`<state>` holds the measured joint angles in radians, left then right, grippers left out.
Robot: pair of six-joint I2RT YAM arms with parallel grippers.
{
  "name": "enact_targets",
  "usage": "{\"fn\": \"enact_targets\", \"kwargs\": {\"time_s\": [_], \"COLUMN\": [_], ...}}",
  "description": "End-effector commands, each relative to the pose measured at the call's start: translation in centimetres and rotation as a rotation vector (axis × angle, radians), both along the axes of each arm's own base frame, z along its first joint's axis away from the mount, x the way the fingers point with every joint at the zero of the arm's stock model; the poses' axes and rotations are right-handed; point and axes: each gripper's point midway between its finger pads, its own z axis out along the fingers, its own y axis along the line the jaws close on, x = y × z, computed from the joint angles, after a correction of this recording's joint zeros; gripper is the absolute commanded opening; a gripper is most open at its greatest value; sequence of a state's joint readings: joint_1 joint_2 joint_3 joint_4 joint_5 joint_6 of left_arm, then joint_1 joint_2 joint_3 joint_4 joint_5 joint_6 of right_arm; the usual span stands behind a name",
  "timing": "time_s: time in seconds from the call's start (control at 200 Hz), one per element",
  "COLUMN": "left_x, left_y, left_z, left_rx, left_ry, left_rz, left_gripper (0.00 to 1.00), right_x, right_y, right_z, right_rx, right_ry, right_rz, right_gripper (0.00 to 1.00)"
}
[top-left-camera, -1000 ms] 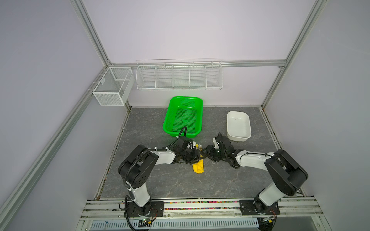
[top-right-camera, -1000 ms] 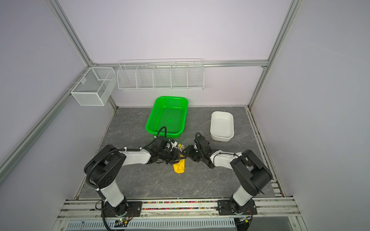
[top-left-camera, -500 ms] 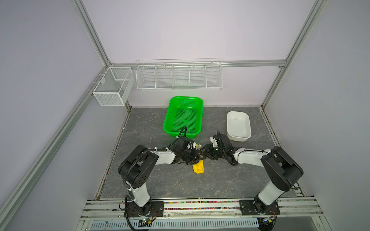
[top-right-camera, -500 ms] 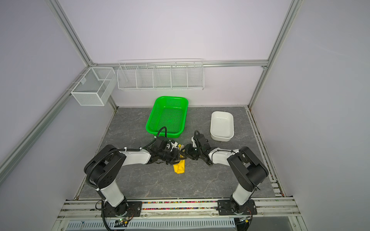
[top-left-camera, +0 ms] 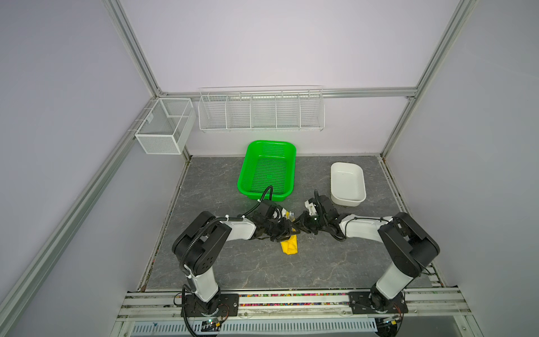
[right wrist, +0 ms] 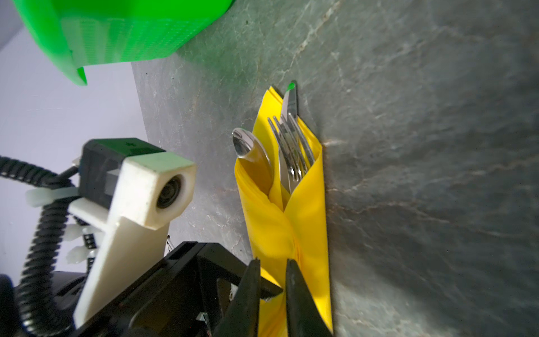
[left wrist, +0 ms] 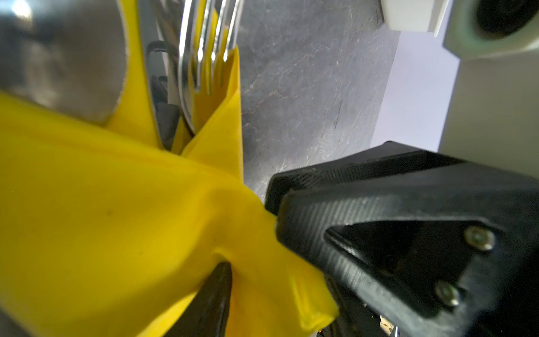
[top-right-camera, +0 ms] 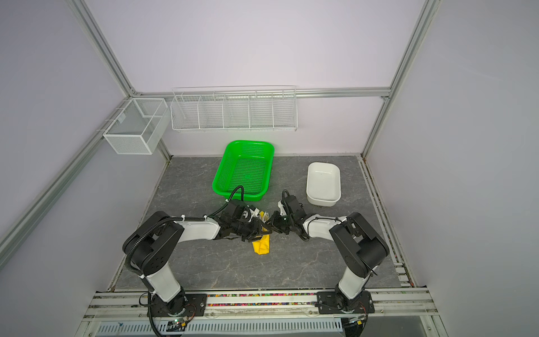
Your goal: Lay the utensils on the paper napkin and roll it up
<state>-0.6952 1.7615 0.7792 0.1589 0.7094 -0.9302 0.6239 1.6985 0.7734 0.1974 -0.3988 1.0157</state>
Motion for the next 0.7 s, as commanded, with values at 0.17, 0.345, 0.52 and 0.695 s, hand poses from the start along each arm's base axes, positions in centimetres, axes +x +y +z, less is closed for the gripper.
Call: {"fn": "enact_targets", "kwargs": {"time_s": [0.17, 0.345, 0.52, 0.695], "left_x": [1.3, 1.3, 1.3, 1.0], "left_y": [-1.0, -1.0, -0.4, -0.2], "left_z": [2.5, 3.2, 3.4, 3.6], "left_rx": [-0.070, -0.081, -0.062, -0.069], "left_ry": [-0.095, -0.109, -0.127, -0.128], "left_rz": [0.003, 0.003, 0.014, 0.010], "left_gripper": [0.51, 0.52, 0.52, 0.49], "right_x": [-2.1, -2.1, -2.2, -2.2], "right_y": [-0.4, -0.7, -0.8, -0.9], "right_z": [-1.6, -1.9, -1.9, -2.0], "right_rx": [-0.035, -0.041, -0.037, -0.038], "right_ry": [0.084, 0.083, 0.080, 0.079], "right_rz": [0.037, 0.029, 0.025, 0.014], "right_gripper": [0.06, 0.06, 0.06, 0.06]}}
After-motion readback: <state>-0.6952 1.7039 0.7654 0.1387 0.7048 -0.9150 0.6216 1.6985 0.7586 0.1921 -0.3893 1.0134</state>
